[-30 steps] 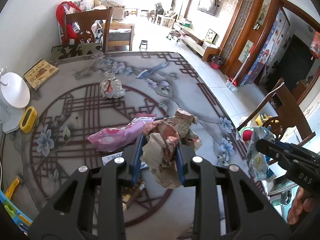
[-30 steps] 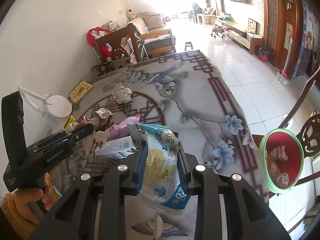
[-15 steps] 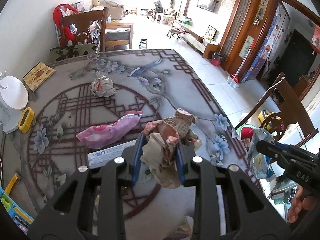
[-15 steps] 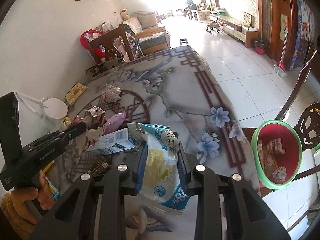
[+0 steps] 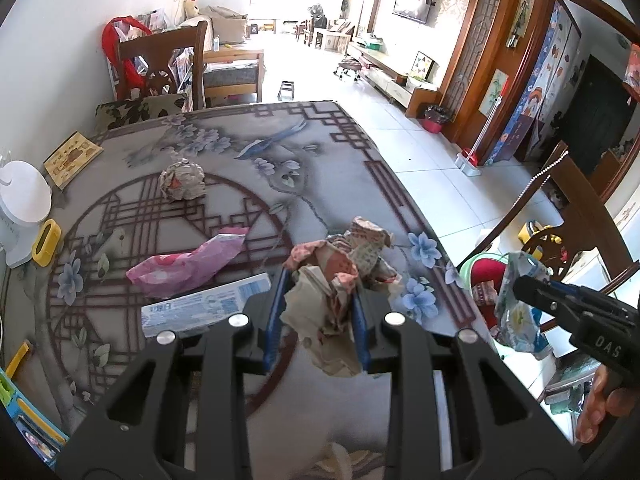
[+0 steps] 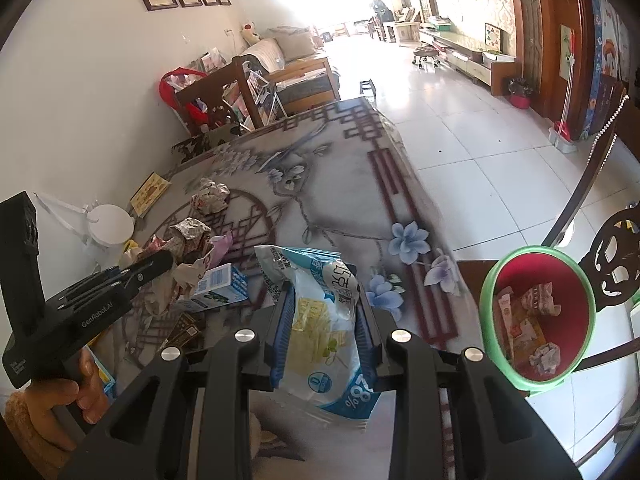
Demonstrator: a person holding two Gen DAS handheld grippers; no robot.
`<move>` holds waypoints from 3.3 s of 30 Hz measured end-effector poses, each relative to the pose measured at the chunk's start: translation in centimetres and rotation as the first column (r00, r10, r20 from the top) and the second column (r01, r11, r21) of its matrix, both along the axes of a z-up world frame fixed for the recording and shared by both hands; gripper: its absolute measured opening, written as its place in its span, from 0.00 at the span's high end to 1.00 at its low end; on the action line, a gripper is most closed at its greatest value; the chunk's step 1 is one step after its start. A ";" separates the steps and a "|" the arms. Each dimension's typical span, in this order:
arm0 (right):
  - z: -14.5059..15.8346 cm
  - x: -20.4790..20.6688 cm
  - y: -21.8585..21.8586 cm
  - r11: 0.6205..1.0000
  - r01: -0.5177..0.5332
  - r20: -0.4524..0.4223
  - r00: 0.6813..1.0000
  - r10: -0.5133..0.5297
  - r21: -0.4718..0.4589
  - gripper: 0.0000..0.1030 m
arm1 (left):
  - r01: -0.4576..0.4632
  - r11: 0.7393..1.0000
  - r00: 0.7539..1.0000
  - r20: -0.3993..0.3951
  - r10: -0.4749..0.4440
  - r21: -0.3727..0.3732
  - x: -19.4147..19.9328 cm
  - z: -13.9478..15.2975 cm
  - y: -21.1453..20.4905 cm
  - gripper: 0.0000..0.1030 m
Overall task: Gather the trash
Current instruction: 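Lift the brown paper and blue snack bag and turn toward the bucket, then lower the brown paper and blue bag into the red bucket and release, then move both tools back over the table toward the white toothpaste box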
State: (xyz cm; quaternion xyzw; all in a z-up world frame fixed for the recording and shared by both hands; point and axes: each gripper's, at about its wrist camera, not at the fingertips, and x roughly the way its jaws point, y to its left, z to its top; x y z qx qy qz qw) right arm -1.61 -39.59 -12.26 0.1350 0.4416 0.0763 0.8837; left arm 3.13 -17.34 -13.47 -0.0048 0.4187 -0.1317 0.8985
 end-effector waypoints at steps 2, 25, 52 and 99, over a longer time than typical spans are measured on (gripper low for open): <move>-0.1 0.0 -0.7 1.000 0.002 -0.002 1.000 -0.002 0.001 0.72 | 0.000 1.000 1.000 -0.002 0.000 0.003 0.0 0.0 -0.8 0.72; -1.4 -1.6 -15.2 0.977 0.214 -0.022 0.977 -0.213 0.011 0.72 | 0.243 0.970 0.969 -0.043 -0.242 0.015 2.0 -1.0 -17.1 0.72; -5.7 -2.6 -28.5 0.883 0.465 -0.122 0.875 -0.469 -0.058 0.70 | 0.566 0.824 0.813 -0.165 -0.558 0.002 3.4 -6.7 -35.0 0.70; -3.6 11.3 19.4 0.719 -0.663 -0.190 0.748 0.636 -0.207 0.36 | -0.202 0.979 0.979 -0.037 0.202 0.012 2.8 -1.6 14.1 0.37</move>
